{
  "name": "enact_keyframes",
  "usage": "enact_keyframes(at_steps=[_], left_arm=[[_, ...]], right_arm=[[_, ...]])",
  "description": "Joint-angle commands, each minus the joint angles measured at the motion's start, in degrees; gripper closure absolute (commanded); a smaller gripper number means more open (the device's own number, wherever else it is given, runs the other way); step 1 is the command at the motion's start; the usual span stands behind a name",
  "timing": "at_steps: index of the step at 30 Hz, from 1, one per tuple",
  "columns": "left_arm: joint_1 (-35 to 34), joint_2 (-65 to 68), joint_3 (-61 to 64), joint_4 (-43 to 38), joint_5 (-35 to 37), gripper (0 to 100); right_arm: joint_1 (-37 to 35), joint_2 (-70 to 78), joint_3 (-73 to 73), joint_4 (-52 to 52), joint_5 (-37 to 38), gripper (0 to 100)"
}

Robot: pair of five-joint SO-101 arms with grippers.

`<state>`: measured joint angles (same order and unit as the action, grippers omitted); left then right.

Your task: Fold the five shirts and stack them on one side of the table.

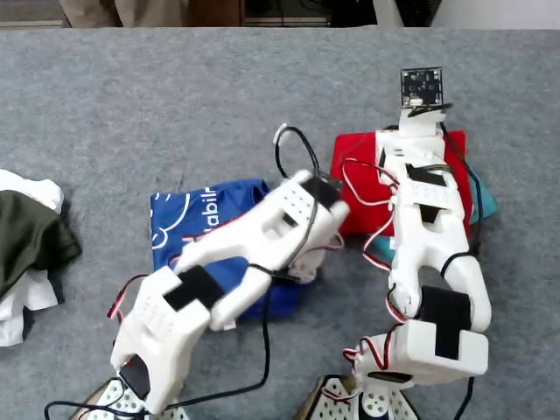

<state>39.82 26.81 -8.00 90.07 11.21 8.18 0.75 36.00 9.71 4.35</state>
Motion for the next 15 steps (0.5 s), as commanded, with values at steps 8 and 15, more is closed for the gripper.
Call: enact_keyframes(at_steps=[8, 15], left_arm=[[-21.8, -1.5, -19.0, -3.4, 0.2, 98], [-21.5, 7.1, -20.8, -6.2, 0.6, 98]], right_arm=[[0.8, -0.2, -3.0, -1.1, -0.2, 99.4], [0.8, -0.2, -3.0, -1.1, -0.2, 99.4]])
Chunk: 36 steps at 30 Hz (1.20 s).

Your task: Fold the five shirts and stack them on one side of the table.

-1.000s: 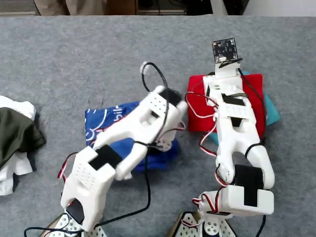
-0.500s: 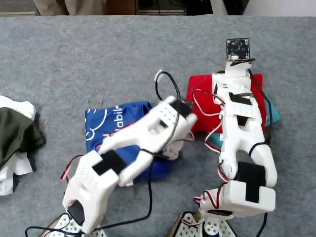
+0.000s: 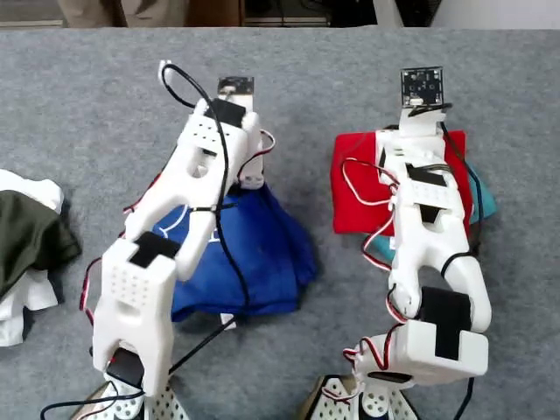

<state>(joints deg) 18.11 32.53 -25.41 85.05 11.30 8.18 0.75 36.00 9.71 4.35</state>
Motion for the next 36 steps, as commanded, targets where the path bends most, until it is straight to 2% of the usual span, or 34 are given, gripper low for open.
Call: enact_keyframes(at_steps=[1, 9, 17, 21, 26, 28, 32, 36], left_arm=[[0.4, 2.4, -4.2, -1.8, 0.6, 98], [2.5, 9.7, -20.7, -1.8, 8.6, 98], [4.9, 20.2, -31.4, -1.3, 11.5, 98], [-1.5, 19.1, -39.6, 4.2, 10.9, 98], [-11.5, 18.1, -55.4, 14.4, 2.6, 98], [-15.4, 18.1, -59.3, 16.1, 0.2, 98], [-22.5, 14.6, -58.0, 16.0, -2.8, 98], [-24.9, 7.2, -44.8, 16.0, -5.2, 98]], right_arm=[[0.8, -0.2, -3.0, -1.1, -0.2, 99.4], [0.7, 0.0, -3.0, -1.1, -0.2, 99.4], [0.7, 0.0, -3.0, -1.1, -0.2, 99.4], [0.7, 0.0, -3.0, -1.1, -0.2, 99.4], [0.7, -0.3, -3.0, -0.9, -0.1, 99.4], [0.7, -1.9, -3.6, 0.6, 0.4, 99.4], [-2.2, -6.5, -5.4, 8.3, 7.1, 99.4], [-9.2, -10.2, -6.0, 16.1, 13.0, 99.4]])
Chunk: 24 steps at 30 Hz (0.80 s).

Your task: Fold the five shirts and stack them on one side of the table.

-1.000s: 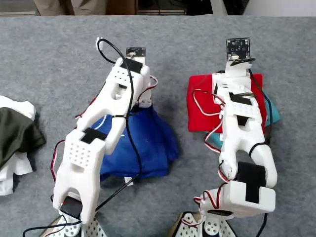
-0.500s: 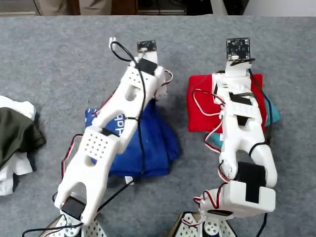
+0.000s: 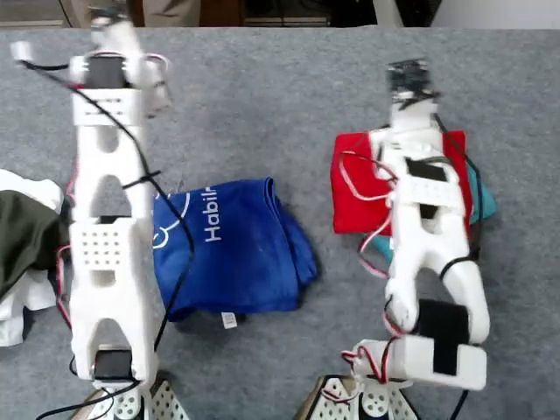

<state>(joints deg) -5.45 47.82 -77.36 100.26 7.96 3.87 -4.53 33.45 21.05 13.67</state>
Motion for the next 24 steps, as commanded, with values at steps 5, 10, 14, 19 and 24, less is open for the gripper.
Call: enact_keyframes(at_steps=[5, 10, 14, 19, 24], left_arm=[[-0.3, -24.8, 33.8, 0.6, -6.4, 98], [1.1, -42.3, 60.0, -2.8, -7.7, 98], [3.3, -55.3, 84.2, -13.5, -7.7, 98], [5.7, -66.8, 113.7, -32.4, -7.5, 98], [5.7, -70.3, 123.4, -45.4, -2.6, 98]], right_arm=[[-12.3, -9.2, -7.7, 20.7, 8.8, 99.4], [-18.8, -10.9, -15.6, 36.7, 9.9, 99.4], [-25.2, -10.8, -21.7, 45.0, 9.9, 99.4], [-31.9, -6.4, -22.5, 44.7, 9.9, 99.4], [-32.0, 5.2, -22.6, 40.6, 9.9, 99.4]])
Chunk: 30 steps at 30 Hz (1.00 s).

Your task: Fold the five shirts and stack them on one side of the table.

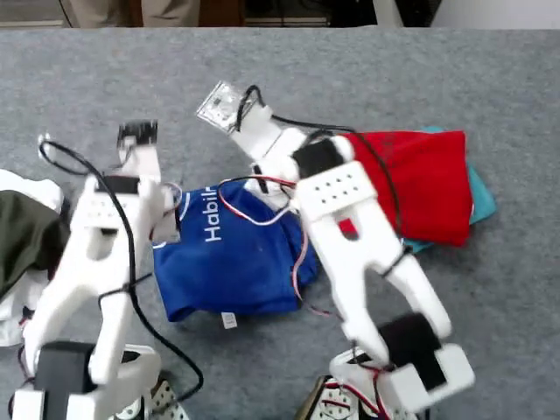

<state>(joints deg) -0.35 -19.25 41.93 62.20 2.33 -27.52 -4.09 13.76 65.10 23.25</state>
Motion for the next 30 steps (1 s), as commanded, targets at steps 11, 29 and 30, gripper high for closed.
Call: enact_keyframes(at_steps=[11, 29, 30], left_arm=[[-3.1, 5.8, 9.3, -29.7, 10.7, 98], [-4.2, 13.1, -7.3, -16.6, 10.6, 98], [-3.7, 13.1, -9.0, -14.3, 10.6, 98]], right_arm=[[7.3, 32.7, -20.7, -10.2, 0.6, 99.4], [6.5, 40.5, -55.1, 26.3, 4.5, 99.5], [6.3, 39.7, -54.7, 27.5, 4.2, 99.5]])
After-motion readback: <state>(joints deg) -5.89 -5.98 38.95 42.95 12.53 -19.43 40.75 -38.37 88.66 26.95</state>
